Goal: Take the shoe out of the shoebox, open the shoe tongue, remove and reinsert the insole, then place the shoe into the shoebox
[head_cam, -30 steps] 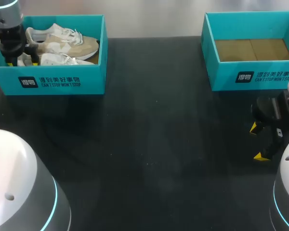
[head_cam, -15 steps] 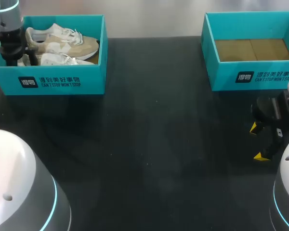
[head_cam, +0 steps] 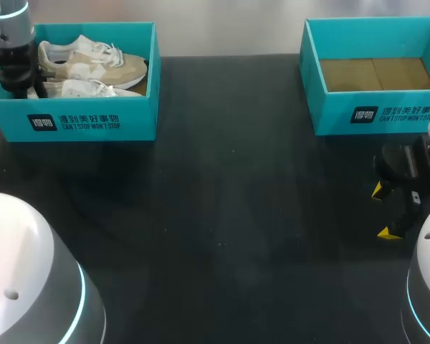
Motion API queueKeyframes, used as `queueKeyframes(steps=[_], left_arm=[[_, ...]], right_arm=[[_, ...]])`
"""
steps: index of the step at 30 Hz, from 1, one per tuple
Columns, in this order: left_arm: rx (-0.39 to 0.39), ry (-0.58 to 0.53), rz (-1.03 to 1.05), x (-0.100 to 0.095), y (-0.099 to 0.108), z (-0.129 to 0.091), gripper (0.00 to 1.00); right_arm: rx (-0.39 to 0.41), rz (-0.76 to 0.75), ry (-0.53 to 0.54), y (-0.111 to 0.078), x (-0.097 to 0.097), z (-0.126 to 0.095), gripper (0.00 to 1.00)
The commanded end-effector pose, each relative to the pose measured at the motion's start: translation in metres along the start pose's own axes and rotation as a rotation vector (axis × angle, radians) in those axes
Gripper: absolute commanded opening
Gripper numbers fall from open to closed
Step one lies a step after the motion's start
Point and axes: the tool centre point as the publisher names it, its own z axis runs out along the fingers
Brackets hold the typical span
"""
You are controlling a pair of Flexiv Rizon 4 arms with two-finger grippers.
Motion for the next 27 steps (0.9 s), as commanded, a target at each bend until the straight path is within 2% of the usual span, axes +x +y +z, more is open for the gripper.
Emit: queueKeyframes(steps=[1,22,27], left_arm=[[0.0,0.002,0.002,-0.004,0.001,0.002,0.0],[-0.027,-0.007,0.005,0.004,-0.002,-0.018,0.0],[-0.026,0.011,-0.003,0.006,0.0,-0.033,0.0]], right_arm=[[0.001,0.0,-0.003,0.0,0.001,0.001,1.0],[0.001,0.0,-0.003,0.0,0.001,0.001,1.0],[0.001,0.0,-0.003,0.0,0.001,0.001,1.0]])
